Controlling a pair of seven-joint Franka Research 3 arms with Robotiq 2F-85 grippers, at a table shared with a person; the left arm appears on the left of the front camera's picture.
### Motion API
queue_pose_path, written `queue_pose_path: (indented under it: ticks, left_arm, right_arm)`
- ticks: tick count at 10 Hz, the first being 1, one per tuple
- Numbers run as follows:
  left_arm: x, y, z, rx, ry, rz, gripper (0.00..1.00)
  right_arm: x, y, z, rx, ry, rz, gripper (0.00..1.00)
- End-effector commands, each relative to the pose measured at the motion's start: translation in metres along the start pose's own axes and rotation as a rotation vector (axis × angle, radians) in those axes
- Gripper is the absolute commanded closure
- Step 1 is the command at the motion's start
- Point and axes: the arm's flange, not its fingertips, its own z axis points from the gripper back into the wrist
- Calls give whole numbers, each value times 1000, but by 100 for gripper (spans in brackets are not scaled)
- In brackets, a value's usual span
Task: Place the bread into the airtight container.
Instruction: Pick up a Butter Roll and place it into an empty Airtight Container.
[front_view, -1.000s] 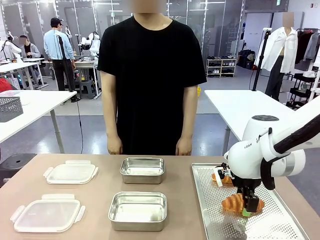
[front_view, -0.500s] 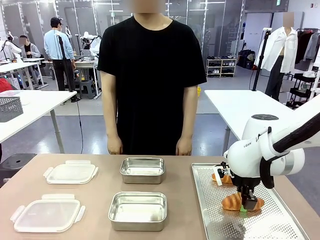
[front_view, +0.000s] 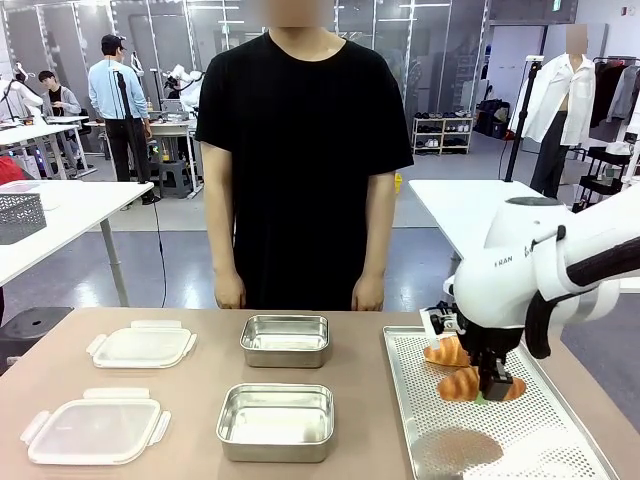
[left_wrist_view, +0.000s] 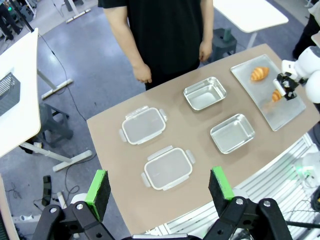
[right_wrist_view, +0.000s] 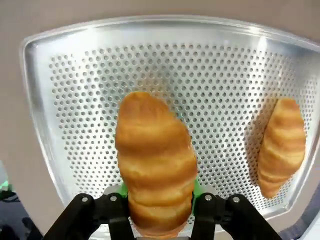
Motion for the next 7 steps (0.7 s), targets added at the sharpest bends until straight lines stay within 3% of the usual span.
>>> queue_pose_path:
  ticks: [1, 2, 7]
  left_arm:
    - [0, 0, 1, 0, -2, 0, 0]
    - [0, 0, 1, 0, -2, 0, 0]
    - [0, 0, 1, 0, -2, 0, 0]
  right_arm:
    - [43, 11, 19, 17, -4, -1, 57]
    - [66, 19, 25, 15, -15, 52, 57]
    - [181, 57, 49, 18, -46, 51, 57]
